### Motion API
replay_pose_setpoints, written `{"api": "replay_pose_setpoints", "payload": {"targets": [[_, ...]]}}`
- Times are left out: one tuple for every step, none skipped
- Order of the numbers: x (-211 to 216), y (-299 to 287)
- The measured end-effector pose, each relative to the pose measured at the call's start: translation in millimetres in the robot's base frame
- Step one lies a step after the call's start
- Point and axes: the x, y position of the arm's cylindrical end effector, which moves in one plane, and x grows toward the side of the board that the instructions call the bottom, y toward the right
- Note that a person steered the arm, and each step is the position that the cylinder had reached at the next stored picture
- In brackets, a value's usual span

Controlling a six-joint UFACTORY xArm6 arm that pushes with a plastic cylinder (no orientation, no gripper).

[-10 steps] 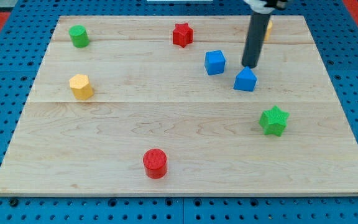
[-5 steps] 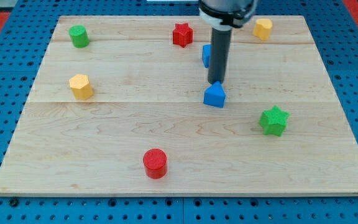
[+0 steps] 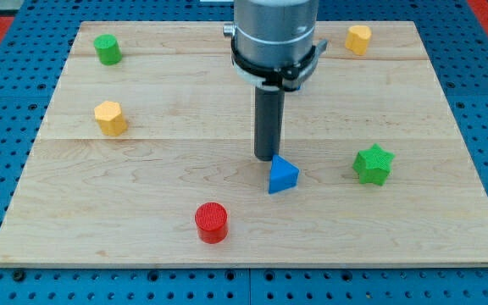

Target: Separate the blue triangle from the blue cube

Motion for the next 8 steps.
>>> {"api": "replay_pose_setpoints", "payload": {"targets": [[9,1],[8,-64],[24,-71],[24,-18],[35,38],[46,41],[46,23],[47,53]]}}
